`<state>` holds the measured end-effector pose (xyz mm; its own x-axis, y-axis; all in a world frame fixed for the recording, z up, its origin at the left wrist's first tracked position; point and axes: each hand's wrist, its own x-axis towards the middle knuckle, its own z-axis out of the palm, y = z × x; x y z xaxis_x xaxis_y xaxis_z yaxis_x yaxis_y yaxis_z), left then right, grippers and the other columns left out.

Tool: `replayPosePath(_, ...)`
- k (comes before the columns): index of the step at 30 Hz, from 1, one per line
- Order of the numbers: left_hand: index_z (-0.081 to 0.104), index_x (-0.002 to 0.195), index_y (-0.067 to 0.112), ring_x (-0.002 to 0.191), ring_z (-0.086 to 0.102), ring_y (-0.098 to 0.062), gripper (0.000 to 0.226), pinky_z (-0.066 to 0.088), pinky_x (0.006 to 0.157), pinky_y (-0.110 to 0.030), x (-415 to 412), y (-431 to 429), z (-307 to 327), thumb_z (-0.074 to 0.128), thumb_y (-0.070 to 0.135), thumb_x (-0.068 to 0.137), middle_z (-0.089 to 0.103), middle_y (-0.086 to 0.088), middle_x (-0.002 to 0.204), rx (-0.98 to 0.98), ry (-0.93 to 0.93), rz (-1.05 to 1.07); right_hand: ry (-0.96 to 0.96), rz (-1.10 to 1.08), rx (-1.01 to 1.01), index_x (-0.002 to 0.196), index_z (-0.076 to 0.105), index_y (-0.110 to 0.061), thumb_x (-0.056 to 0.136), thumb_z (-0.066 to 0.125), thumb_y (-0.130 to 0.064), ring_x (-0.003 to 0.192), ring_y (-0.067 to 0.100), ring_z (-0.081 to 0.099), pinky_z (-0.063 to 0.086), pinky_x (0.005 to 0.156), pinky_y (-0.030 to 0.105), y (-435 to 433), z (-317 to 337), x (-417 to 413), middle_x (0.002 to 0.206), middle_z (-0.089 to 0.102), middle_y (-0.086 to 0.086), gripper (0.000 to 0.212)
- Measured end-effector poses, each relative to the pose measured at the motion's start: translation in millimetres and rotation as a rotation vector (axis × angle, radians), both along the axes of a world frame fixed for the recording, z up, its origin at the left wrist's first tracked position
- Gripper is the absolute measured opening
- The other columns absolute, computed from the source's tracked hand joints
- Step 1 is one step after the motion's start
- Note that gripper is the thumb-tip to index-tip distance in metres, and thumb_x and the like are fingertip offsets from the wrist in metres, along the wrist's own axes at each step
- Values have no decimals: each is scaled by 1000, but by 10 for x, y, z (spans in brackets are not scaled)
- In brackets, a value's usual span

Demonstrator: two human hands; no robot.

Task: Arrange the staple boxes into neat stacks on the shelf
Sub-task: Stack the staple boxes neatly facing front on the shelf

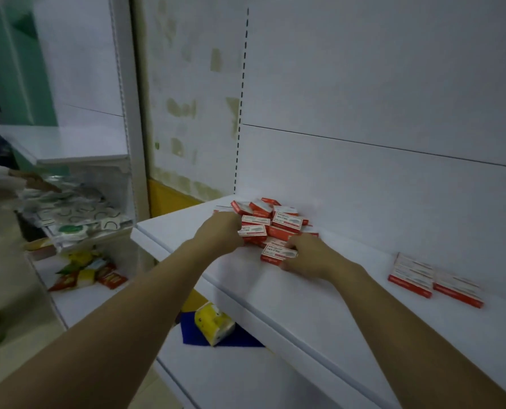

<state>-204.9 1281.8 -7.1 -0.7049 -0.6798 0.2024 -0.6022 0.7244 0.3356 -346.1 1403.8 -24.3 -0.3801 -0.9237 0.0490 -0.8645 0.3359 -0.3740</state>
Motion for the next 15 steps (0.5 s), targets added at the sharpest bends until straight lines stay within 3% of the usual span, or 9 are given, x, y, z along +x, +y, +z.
replayPosePath(4,63,110,7,99,60,-26,25,45,80,-29,-499,269,15,60,17,87,64,-11,109,-16,-23,-117,83,-131,-7,115,61,-12,85,64,-36,102,21,56,37,75,23,400,72,-321,117,58,9,39)
replayPosePath(7,64,109,5,95,60,-26,26,44,74,-27,-903,536,8,63,12,84,64,-12,107,-14,-31,-245,131,-260,1,123,56,-12,85,65,-34,110,27,51,40,84,30,761,101,-579,120,50,12,45)
replayPosePath(15,52,128,13,111,53,-21,51,43,88,-27,-1834,1357,-105,71,20,81,56,-5,124,36,6,-552,143,-530,-70,127,52,-17,87,62,-28,109,25,50,43,86,31,1810,112,-1052,117,48,9,42)
